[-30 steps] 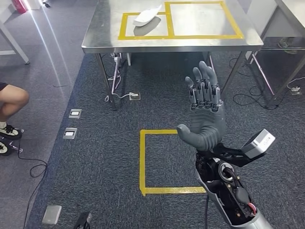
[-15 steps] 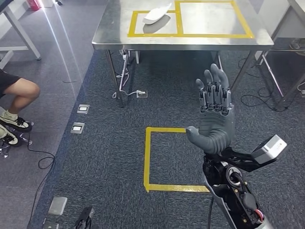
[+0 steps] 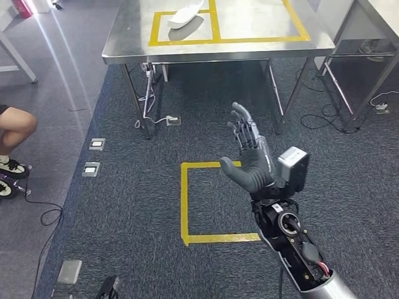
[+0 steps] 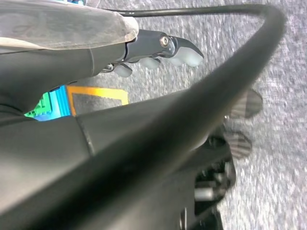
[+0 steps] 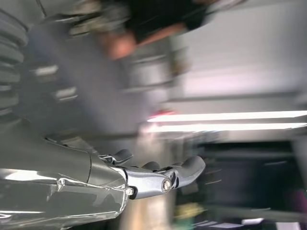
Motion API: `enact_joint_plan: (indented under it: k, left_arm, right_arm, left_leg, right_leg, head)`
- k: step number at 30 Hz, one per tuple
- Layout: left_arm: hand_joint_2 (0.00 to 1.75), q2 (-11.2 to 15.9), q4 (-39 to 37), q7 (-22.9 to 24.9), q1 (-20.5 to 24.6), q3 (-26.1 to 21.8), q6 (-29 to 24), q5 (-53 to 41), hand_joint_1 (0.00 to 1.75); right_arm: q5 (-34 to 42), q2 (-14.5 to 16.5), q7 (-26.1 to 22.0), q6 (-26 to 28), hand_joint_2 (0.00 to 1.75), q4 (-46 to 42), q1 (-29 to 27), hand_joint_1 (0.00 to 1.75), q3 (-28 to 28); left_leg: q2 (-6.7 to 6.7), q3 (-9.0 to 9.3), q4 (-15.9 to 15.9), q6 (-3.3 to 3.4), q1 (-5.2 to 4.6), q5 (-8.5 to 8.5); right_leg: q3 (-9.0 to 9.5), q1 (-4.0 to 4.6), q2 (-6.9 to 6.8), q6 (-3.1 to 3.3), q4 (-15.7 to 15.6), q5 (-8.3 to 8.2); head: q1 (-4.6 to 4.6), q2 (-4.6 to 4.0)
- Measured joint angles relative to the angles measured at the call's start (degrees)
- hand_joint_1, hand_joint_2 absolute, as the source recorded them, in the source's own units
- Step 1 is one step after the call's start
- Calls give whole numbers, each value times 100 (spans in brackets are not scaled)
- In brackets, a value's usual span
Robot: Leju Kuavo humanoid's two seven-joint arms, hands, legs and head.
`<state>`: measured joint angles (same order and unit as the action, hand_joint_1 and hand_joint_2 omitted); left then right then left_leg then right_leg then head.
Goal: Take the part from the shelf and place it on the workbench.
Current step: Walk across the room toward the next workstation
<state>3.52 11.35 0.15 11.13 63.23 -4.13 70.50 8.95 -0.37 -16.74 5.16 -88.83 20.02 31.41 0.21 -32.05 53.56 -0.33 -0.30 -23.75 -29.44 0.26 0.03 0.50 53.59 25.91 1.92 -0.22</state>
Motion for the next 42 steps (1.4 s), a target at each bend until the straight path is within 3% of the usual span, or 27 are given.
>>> enact_joint_plan:
  k: [3,9,16,18,23,28,36,42]
  left_arm:
    - [0,-9,0,-5,-46,0,5,46,0]
    - [0,14,-1,-10,-149,-2,-2,129,0]
    - [0,26,-1,-81,-178,-2,-15,150,0]
    - [0,26,-1,-92,-178,-2,-15,143,0]
    - [0,26,-1,-39,-177,-2,-15,106,0]
    - [0,26,0,12,-153,-2,-18,72,0]
    - [0,26,-1,35,-126,-2,-16,26,0]
    - [0,22,-1,90,-123,-2,-16,-55,0]
  right_arm:
    - [-236,-235,-111,207,0,1093,33,0,-62]
    - [-219,-716,-429,295,0,3299,88,0,-274]
    - [-267,-996,77,522,0,4660,88,0,-384]
    - [-346,-1037,391,620,0,4979,70,0,-384]
    - [-942,-1125,2101,757,0,5887,-181,0,-276]
    - [-1402,-1130,3201,252,0,6476,-551,0,39]
    - [-1202,-1092,3796,-76,0,7033,-965,0,306]
    - [-645,-928,4145,-39,0,7271,-1298,0,329]
  left_leg:
    - [-18,13,-48,0,8,-8]
    - [-68,19,-36,48,-2,-14]
    - [-49,25,-28,75,-11,-32]
    - [-47,32,-30,75,-9,-32]
    - [-52,49,-37,80,-4,-38]
    - [-38,67,-45,77,-2,-46]
    - [-33,87,-51,72,-2,-50]
    - [-34,94,-51,71,-2,-53]
  right_leg:
    - [-4,29,-31,59,6,28]
    - [55,19,-66,-28,-70,-7]
    - [54,-15,-39,-80,-84,-11]
    - [54,-15,-35,-88,-85,-5]
    - [79,-9,-39,-103,-85,11]
    - [86,-8,-24,-103,-85,15]
    - [100,-8,-23,-98,-86,21]
    - [112,-8,-24,-94,-85,25]
  head:
    - [-48,0]
    - [-132,0]
    - [-175,0]
    - [-168,0]
    - [-172,0]
    - [-154,0]
    - [-155,0]
    - [-163,0]
